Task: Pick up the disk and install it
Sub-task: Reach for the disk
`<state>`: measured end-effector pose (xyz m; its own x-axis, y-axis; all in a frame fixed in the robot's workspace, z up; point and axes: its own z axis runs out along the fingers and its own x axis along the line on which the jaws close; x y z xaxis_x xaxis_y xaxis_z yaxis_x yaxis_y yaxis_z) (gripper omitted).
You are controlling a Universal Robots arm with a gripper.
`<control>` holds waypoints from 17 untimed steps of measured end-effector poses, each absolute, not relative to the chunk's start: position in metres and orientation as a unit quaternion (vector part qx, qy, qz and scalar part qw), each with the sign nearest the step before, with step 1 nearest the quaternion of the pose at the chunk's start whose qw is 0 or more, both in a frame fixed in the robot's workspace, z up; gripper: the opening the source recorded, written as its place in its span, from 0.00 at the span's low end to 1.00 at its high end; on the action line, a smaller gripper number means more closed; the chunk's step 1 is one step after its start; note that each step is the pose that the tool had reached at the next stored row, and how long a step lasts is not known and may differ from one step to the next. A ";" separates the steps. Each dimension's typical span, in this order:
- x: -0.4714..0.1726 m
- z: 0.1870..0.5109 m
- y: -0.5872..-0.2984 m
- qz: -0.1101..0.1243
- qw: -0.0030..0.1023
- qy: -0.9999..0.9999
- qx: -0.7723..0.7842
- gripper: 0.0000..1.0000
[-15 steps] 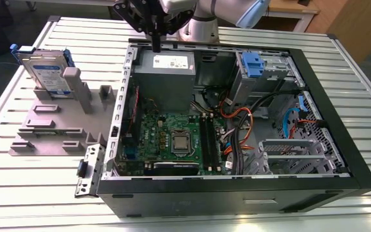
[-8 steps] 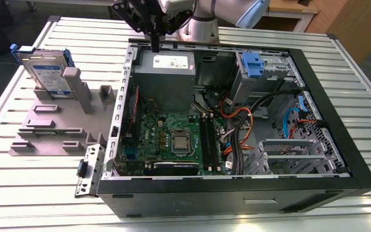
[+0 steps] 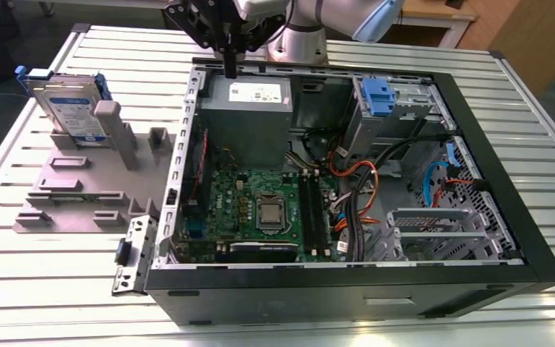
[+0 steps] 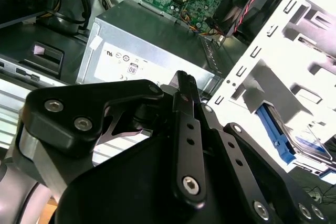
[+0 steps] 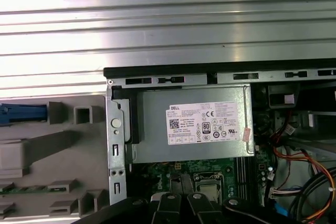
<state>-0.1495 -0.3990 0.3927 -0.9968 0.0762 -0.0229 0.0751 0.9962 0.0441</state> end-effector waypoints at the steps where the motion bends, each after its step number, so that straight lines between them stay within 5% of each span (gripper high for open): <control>1: -0.150 0.393 -0.399 0.022 0.012 0.999 0.038 0.11; 17: -0.158 0.391 -0.399 0.022 0.007 0.999 0.038 0.11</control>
